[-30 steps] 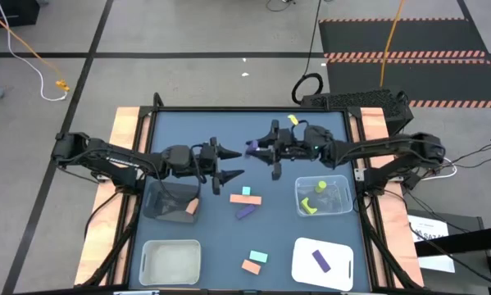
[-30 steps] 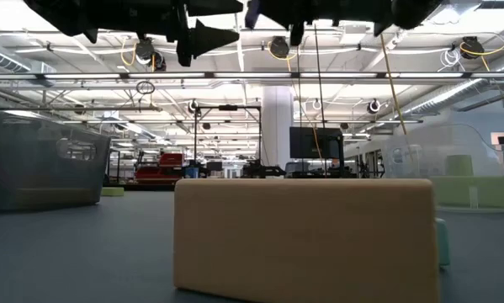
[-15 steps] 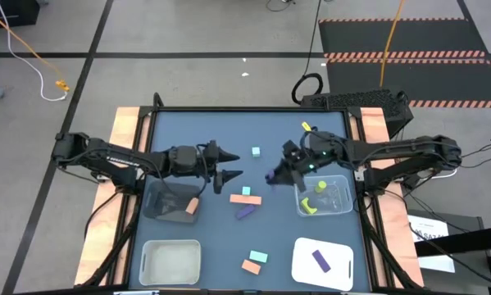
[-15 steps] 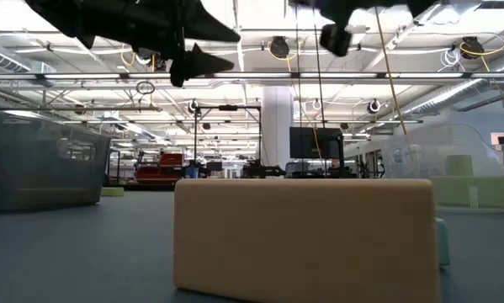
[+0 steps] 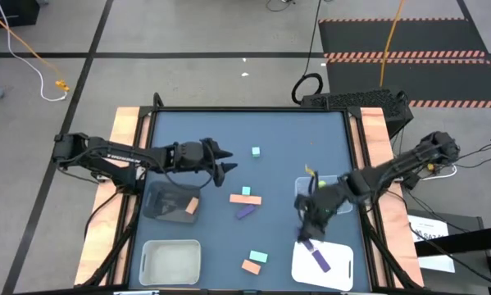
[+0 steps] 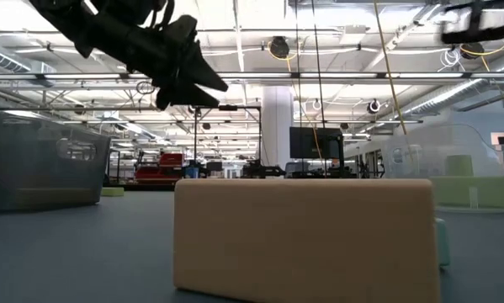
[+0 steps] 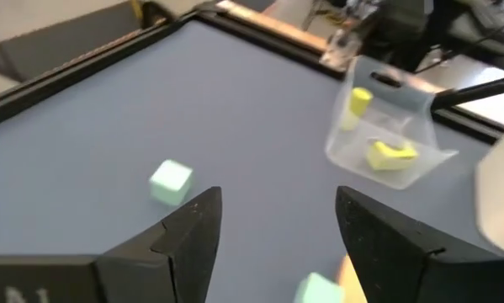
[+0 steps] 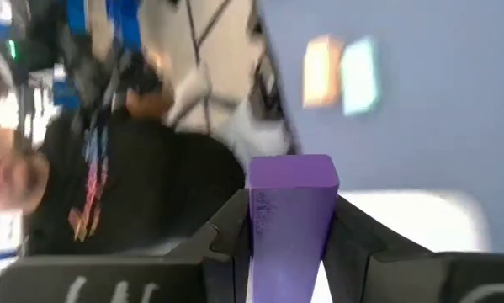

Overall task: Sort & place blocks by color
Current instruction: Put the top violet block into the white bin, then put the middle blue block into the gray bin

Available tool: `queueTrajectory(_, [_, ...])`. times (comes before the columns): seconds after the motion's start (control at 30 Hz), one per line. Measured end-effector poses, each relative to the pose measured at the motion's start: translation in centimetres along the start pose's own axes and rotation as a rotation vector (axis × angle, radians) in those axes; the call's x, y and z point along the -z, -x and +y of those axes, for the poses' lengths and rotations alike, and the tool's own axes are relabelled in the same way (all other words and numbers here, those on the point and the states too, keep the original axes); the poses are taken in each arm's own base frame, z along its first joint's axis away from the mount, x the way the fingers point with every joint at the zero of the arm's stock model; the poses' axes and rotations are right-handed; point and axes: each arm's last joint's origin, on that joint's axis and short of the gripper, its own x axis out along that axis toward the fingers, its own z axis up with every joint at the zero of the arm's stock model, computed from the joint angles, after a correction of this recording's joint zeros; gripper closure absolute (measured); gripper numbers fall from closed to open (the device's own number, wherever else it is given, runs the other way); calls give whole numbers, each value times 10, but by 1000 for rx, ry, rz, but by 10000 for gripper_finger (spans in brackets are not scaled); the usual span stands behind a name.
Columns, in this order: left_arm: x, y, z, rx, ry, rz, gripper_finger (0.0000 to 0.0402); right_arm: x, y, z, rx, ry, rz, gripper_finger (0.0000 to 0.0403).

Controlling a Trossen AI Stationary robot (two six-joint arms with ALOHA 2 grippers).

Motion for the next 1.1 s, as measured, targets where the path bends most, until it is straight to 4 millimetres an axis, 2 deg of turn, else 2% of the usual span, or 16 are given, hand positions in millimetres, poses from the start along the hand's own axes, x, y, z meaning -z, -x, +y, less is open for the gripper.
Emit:
queueTrajectory(0.27, [8, 0, 7, -46, 8, 86, 173, 34, -36, 1, 90, -199, 136, 316])
queueTrajectory(0.47, [9, 0, 8, -60, 6, 96, 172, 46, -56, -6, 168, -306, 190, 293])
queueTrajectory(0.8, [10, 0, 10, -114, 0, 96, 172, 46, -51, -3, 144, -292, 185, 192])
queueTrajectory(0.93, [10, 0, 10, -114, -7, 98, 172, 39, -42, 6, 53, -192, 153, 176])
queueTrajectory(1.1, [10, 0, 10, -115, -8, 101, 172, 21, -30, 17, -98, 9, 52, 173])
